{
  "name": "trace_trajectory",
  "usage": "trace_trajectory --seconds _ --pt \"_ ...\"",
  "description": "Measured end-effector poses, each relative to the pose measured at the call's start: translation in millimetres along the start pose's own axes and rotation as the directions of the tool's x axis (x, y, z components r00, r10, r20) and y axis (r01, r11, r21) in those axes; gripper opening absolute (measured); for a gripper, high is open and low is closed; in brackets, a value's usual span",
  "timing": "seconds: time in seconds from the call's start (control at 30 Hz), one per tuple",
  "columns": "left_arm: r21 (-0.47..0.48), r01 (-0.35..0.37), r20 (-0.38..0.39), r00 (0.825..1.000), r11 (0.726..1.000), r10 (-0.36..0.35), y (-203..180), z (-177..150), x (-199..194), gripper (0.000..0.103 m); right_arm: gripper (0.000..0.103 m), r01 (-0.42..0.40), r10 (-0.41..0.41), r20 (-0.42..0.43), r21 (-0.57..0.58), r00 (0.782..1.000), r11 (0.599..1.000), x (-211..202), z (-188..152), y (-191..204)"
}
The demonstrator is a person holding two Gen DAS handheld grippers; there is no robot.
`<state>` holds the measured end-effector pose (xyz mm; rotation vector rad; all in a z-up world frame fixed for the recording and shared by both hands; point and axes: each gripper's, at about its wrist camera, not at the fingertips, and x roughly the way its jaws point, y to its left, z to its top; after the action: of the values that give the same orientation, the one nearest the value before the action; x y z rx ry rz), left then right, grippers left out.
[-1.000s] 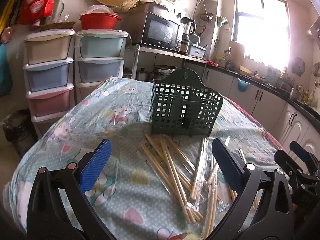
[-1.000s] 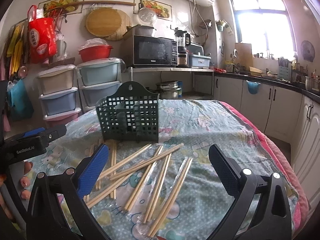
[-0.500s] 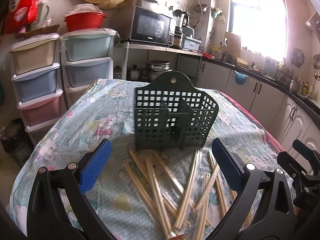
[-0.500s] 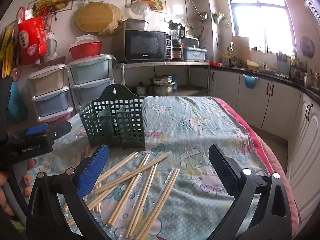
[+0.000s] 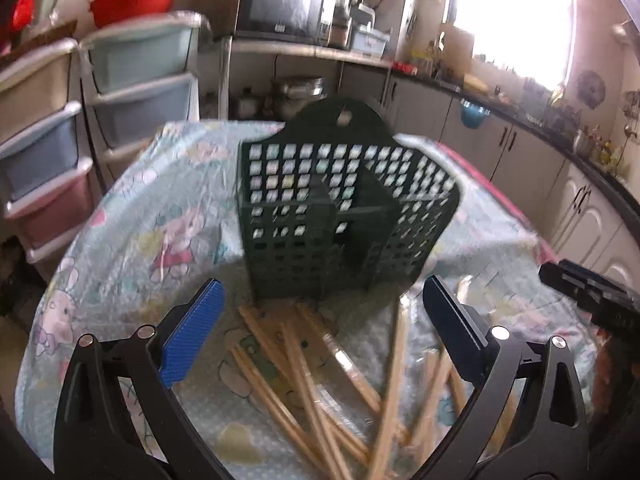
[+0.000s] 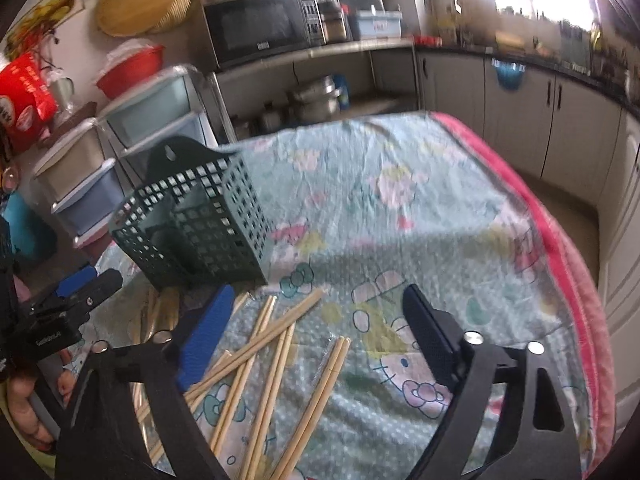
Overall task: Organize utensils
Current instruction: 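Lower the right tool onto a wrapped chopstick pair and close while the left tool grasps another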
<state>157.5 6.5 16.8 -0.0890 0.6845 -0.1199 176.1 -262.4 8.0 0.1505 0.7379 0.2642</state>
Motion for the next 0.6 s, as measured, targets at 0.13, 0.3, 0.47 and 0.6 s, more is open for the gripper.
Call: trace_trajectory --seconds 0.13,0.3,0.47,0.6 --pt "-0.010 0.009 -0.079 0.997 1.000 -0.010 10 -7 17 0.071 0.068 -0.052 0.054 -0.075 0.026 0.996 0.998 20 0 -6" --pt "-0.006 0.048 -0.140 0.989 0.999 -0.048 13 -14 29 0.056 0.060 -0.098 0.102 -0.136 0.039 0.985 0.994 38 -2 -7" --pt "-0.012 0.069 -0.203 0.977 0.998 -0.070 13 -16 44 0.041 0.051 -0.127 0.128 -0.190 0.021 0.973 0.992 52 -2 -5" --pt "-0.010 0.065 -0.236 0.970 0.998 -0.066 15 -20 54 0.039 0.049 -0.138 0.136 -0.215 0.009 0.967 0.990 60 -1 -6"
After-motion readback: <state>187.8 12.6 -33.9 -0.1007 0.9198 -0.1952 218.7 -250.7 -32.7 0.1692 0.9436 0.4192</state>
